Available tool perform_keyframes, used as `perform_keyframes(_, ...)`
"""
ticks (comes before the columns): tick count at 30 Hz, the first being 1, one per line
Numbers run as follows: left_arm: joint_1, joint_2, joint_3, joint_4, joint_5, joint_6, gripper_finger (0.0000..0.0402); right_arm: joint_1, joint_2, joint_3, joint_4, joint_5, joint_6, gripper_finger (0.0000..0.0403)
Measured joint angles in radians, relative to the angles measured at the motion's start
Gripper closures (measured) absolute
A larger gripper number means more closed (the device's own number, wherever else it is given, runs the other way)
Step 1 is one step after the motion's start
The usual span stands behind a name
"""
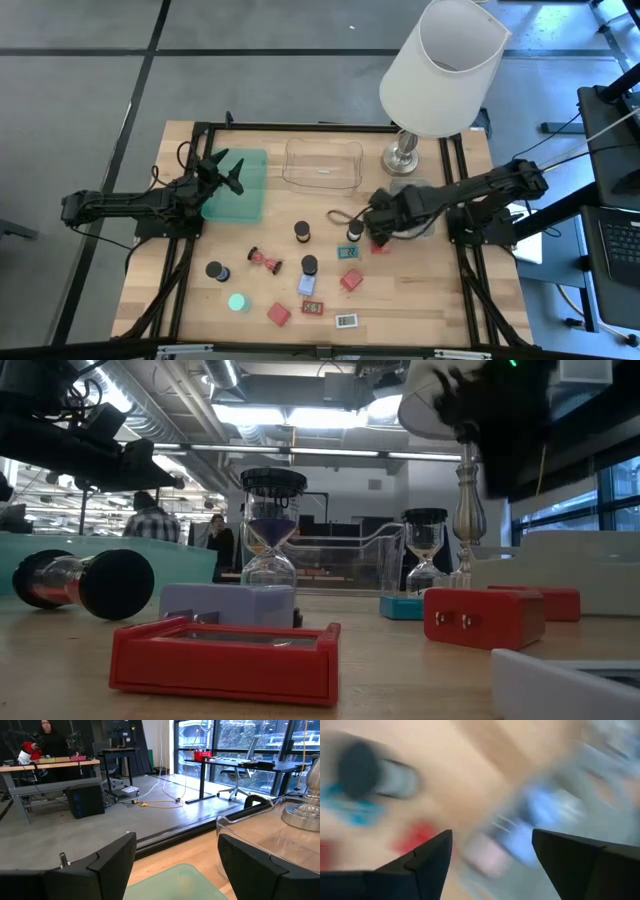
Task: Pick & Place Office items
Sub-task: Put the middle red charger adapter into the gray bin
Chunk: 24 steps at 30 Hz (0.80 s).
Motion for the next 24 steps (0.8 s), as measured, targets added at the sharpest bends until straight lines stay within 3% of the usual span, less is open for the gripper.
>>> perform_keyframes(5, 0.000, 0.000, 0.000, 0.000, 0.000, 0.000, 0.0123, 0.098, 0.012, -0.040, 0.448, -0.038, -0.226, 0.0135)
perform_keyframes(9, 0.000, 0.000, 0.000, 0.000, 0.000, 0.000, 0.0123, 0.186, 0.042, -0.040, 0.622, -0.080, -0.526, 0.0136)
perform_keyframes(15, 0.000, 0.000, 0.000, 0.000, 0.000, 0.000, 0.0123, 0.255, 0.111, -0.041, 0.735, -0.002, -0.777, 0.0135)
perform_keyframes(21, 0.000, 0.000, 0.000, 0.000, 0.000, 0.000, 0.0123, 0.256, 0.198, -0.041, 0.753, -0.022, -0.772, 0.0135)
perform_keyframes(24, 0.000, 0.000, 0.000, 0.000, 0.000, 0.000, 0.0123, 0.256, 0.241, -0.041, 0.755, -0.098, -0.789, 0.0135)
